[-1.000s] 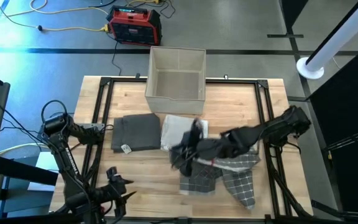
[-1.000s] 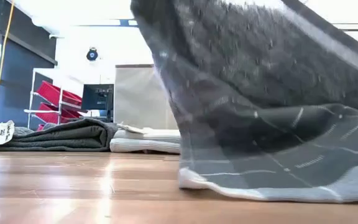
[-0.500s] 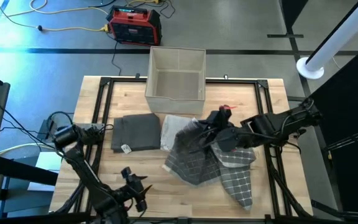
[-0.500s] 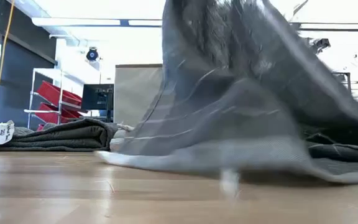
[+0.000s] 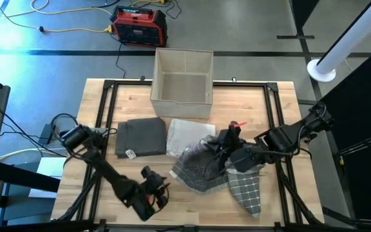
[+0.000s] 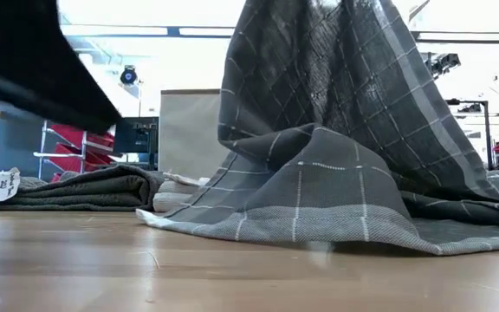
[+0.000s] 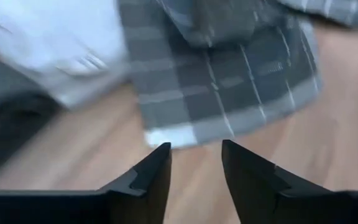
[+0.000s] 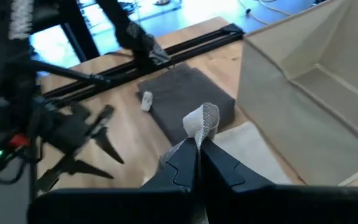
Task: Fold towel
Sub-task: Fold the gray squared towel
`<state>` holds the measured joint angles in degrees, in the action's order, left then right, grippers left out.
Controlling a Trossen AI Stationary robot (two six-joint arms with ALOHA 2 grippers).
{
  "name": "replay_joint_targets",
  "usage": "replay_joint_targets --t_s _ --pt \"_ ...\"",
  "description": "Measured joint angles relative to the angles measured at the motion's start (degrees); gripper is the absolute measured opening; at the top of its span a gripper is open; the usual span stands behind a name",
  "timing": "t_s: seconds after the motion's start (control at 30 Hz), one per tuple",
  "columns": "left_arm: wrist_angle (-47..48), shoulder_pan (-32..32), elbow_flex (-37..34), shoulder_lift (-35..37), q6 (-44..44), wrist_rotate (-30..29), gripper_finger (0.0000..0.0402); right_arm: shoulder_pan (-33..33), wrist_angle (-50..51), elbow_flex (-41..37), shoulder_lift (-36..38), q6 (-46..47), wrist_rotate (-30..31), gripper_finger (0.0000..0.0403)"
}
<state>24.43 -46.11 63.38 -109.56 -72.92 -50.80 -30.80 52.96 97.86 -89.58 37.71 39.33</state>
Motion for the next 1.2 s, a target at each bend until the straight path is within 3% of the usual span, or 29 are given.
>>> replay_joint_targets --t_s 0.47,0.8,0.97,1.2 --pt "-17.01 10.04 -7.46 1.94 16.8 11.41 0.0114 -1.25 2.51 0.0 0.0 1.04 -0.35 0.0" --pt "-12.88 13.19 -7.55 1.62 18.05 12.51 0.016 -1.49 3.05 0.0 0.0 1.39 -0.41 0.0" --pt "-13.95 13.9 -7.53 0.35 18.08 15.77 0.017 -1.9 3.12 0.0 0.0 1.83 -0.68 0.0" --pt "-12.29 13.71 -6.48 -0.36 16.74 17.64 0.0103 -2.62 3.22 0.0 0.0 2.28 -1.02 0.0"
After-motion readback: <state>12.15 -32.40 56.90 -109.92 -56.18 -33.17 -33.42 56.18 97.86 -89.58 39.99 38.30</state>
